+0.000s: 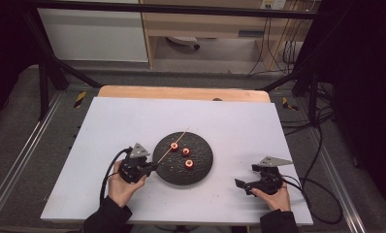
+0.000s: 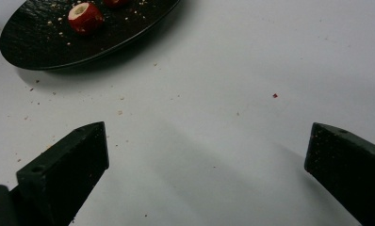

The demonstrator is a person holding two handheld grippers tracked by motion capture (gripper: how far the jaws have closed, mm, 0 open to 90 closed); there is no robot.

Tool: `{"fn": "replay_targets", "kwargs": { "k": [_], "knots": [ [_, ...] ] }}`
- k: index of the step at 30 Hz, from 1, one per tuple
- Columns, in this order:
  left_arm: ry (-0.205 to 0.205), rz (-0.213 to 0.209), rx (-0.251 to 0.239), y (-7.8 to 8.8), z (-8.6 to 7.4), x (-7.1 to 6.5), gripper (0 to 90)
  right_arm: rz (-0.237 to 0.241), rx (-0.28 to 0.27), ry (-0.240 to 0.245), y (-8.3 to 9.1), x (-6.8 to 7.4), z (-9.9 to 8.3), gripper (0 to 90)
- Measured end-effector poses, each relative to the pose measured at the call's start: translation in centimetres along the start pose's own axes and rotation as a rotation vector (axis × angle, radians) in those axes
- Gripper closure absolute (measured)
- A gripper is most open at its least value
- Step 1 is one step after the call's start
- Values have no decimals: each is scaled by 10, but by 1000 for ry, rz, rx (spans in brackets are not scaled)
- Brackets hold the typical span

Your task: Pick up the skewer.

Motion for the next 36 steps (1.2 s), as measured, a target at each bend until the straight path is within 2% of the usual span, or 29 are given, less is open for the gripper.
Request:
{"fn": "replay_targets", "kwargs": {
  "k": [5,9,13,17,25,30,36],
  "knots": [
    [-8,-10,-34,12,-17,7,879,1,7,-20,-1,1,0,7],
    [-17,-16,-62,21,-30,12,879,-9,8,-9,-1,4,3,5],
    [-18,-20,-71,26,-40,16,879,2,5,-2,-3,9,6,4],
    [-13,-28,-79,29,-48,18,879,-10,12,-6,-5,13,9,4],
    [-28,-40,-103,34,-55,20,879,-16,24,-3,-12,25,22,4],
    [-33,-50,-111,38,-59,20,879,-27,31,19,-19,35,33,4],
    [-15,-60,-133,41,-61,22,879,-16,41,32,-30,52,50,4]
  ]
}}
Point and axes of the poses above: each handheld gripper's, and its own axes: y roughly backward along the jaws, z roughly out of its top, x roughly to its left, the point moved 4 cm from there along -y, roughly forward along the jaws, and after that the axes turned 5 degrees about -y, right-handed, at the moved point
